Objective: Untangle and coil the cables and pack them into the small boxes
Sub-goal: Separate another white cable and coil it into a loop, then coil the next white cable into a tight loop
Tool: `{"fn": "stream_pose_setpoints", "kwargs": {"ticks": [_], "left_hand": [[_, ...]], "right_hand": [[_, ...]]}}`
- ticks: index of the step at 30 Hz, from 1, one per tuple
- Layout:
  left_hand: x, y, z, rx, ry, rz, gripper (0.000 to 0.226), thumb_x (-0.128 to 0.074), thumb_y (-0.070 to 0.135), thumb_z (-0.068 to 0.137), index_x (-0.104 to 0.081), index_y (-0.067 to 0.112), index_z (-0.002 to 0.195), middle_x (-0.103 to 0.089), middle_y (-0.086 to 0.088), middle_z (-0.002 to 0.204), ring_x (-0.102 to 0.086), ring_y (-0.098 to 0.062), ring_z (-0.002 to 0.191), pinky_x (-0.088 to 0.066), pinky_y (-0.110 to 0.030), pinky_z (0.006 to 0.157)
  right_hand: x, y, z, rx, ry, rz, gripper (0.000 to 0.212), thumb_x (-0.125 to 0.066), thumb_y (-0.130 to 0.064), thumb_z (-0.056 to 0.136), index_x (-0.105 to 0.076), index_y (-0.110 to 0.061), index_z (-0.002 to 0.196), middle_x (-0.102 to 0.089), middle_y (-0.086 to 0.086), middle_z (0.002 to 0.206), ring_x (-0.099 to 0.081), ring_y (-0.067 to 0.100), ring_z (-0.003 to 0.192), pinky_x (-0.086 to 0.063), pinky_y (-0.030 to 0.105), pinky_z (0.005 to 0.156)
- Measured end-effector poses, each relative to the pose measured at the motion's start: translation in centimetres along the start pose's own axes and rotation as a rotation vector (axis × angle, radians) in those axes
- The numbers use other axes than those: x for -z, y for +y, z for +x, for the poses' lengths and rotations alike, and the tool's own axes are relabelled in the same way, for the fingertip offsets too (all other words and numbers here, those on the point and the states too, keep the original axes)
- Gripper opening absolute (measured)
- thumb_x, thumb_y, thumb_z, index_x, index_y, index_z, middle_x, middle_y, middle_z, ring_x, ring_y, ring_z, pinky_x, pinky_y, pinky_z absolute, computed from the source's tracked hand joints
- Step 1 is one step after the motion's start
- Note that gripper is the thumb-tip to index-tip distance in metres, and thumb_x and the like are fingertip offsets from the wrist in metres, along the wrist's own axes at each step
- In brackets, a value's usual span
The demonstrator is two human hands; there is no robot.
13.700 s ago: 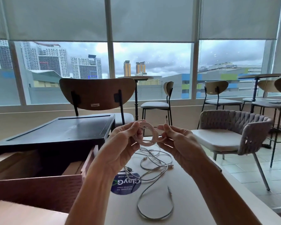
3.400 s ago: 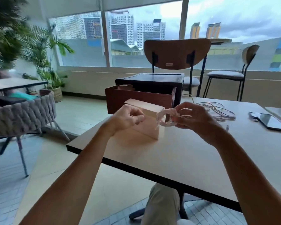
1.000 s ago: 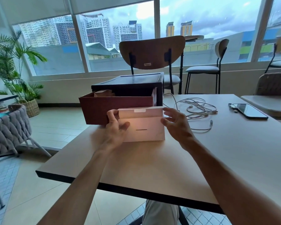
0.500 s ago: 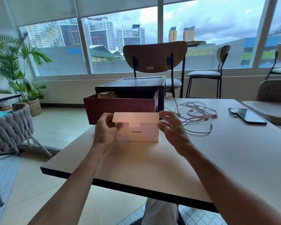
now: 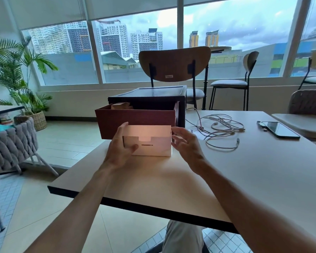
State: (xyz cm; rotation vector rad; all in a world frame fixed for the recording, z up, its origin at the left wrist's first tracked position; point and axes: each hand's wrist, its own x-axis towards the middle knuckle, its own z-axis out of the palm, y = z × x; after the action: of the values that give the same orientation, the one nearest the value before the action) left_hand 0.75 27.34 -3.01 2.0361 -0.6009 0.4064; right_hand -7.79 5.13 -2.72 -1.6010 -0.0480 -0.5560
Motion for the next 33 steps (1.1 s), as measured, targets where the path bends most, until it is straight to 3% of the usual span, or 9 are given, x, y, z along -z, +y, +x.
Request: {"fn": "stream_pose_setpoints", "kwargs": {"ticks": [4,7,9,13,20,24,27,31,33], "left_hand": [[0.0,0.3,-0.1,-0.024,0.041,0.016,0.088,-0.082,0.018,0.080,-0.028,0.031,0.148,-0.038,-0.003,0.150,-0.046,-0.026,0.131,-0.046,-0.052,0.106],[0.0,0.8,-0.5,-0.034,0.060,0.050,0.095,-0.082,0.014,0.078,-0.023,0.033,0.150,-0.026,-0.004,0.155,-0.033,-0.023,0.138,-0.037,-0.054,0.112],[0.0,2.0,-0.8,-0.082,0.071,0.098,0.091,-0.075,0.014,0.074,-0.023,0.038,0.145,-0.019,-0.003,0.155,-0.028,-0.027,0.142,-0.034,-0.062,0.109],[-0.6,5.4,-1.0,-0.208,0.130,0.142,0.080,-0.058,0.015,0.057,-0.032,0.031,0.131,-0.030,-0.004,0.148,-0.031,-0.025,0.139,-0.025,-0.063,0.110],[-4.3,10.5,0.4,-0.360,0.040,0.071,0.083,-0.056,0.016,0.060,-0.033,0.029,0.138,-0.037,0.004,0.143,-0.031,-0.015,0.136,-0.015,-0.047,0.112],[-8.2,13.1,1.1,-0.483,-0.021,0.026,0.076,-0.060,0.009,0.069,-0.038,0.025,0.139,-0.044,0.005,0.136,-0.029,-0.007,0.134,-0.016,-0.044,0.115],[-12.3,14.4,1.9,-0.602,-0.079,0.012,0.064,-0.061,-0.001,0.075,-0.047,0.018,0.135,-0.049,-0.001,0.136,-0.025,0.003,0.136,-0.015,-0.034,0.121],[-17.2,14.9,2.8,-0.635,-0.267,0.021,0.045,-0.062,-0.003,0.086,-0.056,0.014,0.128,-0.055,-0.004,0.131,-0.046,-0.012,0.125,-0.030,-0.005,0.104],[-19.7,14.7,3.3,-0.554,-0.383,0.053,0.036,-0.064,0.006,0.090,-0.061,0.017,0.124,-0.057,-0.003,0.130,-0.049,-0.013,0.123,-0.038,-0.015,0.104]], "right_hand": [[0.2,-0.2,-0.2,-0.011,-0.002,-0.012,0.051,-0.037,0.018,0.088,-0.061,-0.018,0.116,-0.064,-0.003,0.114,-0.059,0.015,0.113,-0.052,0.035,0.096],[0.6,0.1,-0.2,-0.020,0.028,-0.060,0.051,-0.040,0.014,0.088,-0.060,-0.017,0.124,-0.062,0.003,0.123,-0.059,0.018,0.117,-0.052,0.037,0.098],[1.2,0.2,-0.3,-0.011,0.081,-0.089,0.047,-0.043,0.010,0.089,-0.062,-0.022,0.118,-0.064,0.003,0.120,-0.061,0.017,0.113,-0.052,0.040,0.098],[2.7,0.2,0.2,0.028,0.219,-0.164,0.037,-0.051,0.004,0.088,-0.065,-0.016,0.116,-0.066,0.000,0.115,-0.063,0.015,0.104,-0.054,0.040,0.095],[8.1,0.0,0.6,0.052,0.314,-0.240,0.041,-0.048,0.011,0.086,-0.065,-0.013,0.115,-0.070,0.002,0.107,-0.067,0.015,0.099,-0.054,0.023,0.078],[12.9,0.8,0.5,0.071,0.394,-0.413,0.038,-0.048,0.011,0.087,-0.067,-0.011,0.112,-0.072,0.003,0.102,-0.068,0.016,0.096,-0.052,0.020,0.084],[16.5,1.7,0.2,0.049,0.363,-0.649,0.035,-0.053,0.003,0.087,-0.069,-0.014,0.112,-0.072,0.002,0.105,-0.066,0.016,0.100,-0.047,0.018,0.088],[20.5,2.3,0.3,-0.005,0.181,-0.874,0.031,-0.067,-0.013,0.086,-0.070,-0.017,0.116,-0.066,0.005,0.123,-0.057,0.022,0.116,-0.038,0.024,0.096],[21.9,2.8,0.5,-0.024,0.082,-0.929,0.026,-0.074,-0.022,0.084,-0.074,-0.020,0.109,-0.066,0.005,0.123,-0.055,0.021,0.121,-0.039,0.026,0.102]]}}
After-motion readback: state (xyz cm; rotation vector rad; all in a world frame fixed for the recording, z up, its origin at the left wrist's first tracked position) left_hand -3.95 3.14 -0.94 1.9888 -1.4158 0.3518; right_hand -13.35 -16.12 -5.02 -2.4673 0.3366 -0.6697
